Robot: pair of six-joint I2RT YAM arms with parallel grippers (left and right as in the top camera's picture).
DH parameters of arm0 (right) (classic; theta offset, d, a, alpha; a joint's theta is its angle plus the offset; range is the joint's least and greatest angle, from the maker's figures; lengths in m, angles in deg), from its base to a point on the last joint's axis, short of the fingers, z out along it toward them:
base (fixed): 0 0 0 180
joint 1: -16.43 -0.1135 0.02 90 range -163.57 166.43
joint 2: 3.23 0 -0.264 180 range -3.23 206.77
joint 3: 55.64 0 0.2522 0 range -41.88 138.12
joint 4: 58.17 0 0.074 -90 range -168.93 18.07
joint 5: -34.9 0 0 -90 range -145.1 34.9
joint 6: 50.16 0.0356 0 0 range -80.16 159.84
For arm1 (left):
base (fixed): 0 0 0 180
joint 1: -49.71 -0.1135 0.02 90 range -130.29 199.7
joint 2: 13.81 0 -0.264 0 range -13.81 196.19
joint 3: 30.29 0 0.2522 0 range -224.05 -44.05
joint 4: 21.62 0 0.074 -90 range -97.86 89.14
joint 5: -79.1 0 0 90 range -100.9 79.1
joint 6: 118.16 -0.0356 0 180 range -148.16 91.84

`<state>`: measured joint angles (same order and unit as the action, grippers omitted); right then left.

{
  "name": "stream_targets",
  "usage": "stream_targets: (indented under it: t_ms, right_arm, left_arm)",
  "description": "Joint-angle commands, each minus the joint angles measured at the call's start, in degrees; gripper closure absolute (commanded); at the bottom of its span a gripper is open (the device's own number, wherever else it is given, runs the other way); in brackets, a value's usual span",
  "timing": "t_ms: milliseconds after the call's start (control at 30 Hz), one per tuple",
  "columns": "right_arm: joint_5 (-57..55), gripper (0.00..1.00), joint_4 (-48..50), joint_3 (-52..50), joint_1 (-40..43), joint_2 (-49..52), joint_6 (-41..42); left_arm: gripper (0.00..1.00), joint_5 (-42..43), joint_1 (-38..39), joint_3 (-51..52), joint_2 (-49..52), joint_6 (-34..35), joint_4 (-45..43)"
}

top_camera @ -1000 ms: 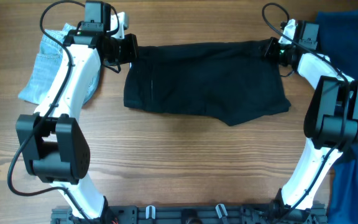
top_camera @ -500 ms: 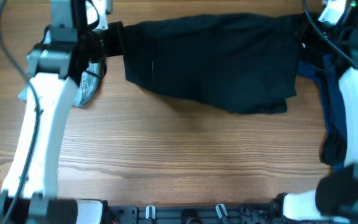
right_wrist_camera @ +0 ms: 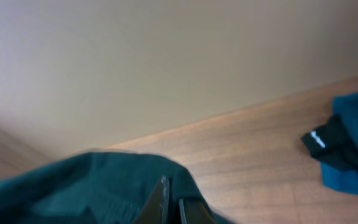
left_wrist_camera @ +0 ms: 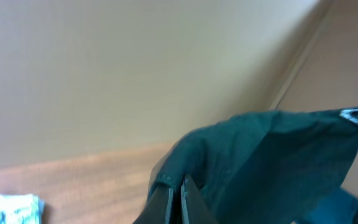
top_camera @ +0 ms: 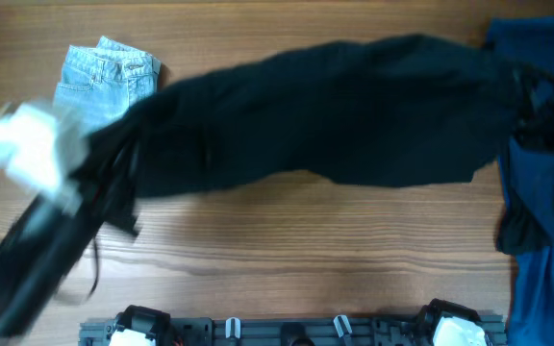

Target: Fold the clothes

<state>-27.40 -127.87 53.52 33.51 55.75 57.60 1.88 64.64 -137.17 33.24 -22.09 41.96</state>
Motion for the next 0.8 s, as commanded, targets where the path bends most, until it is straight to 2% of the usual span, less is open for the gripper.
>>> stream_targets:
  t_ms: [0, 133, 333, 533, 767]
  right_arm:
    - [-7.10, 0.96, -5.88, 9.81, 0.20, -1.95, 0.17]
    - [-9.35, 0.96, -8.83, 16.98, 0.20, -1.81, 0.02]
    - [-9.31, 0.96, -5.11, 17.22, 0.20, -0.98, 0.39]
    - [-9.94, 0.96, -3.17, 17.22, 0.20, 0.13, 0.37]
    - [-9.68, 0.96, -2.47, 18.51, 0.20, 2.34, 0.44]
  left_arm:
    - [0.96, -1.86, 0.37, -1.88, -5.70, -1.36, -0.20]
    - [0.96, -3.37, 0.33, -3.50, -7.23, -1.38, -0.44]
    - [0.96, -3.26, 0.33, -3.65, -6.56, -1.27, -8.61]
    - [0.96, -2.99, 0.33, -3.65, -2.73, -1.14, -8.70]
    - [0.96, 5.81, 0.33, -4.31, 4.02, -1.14, -8.85]
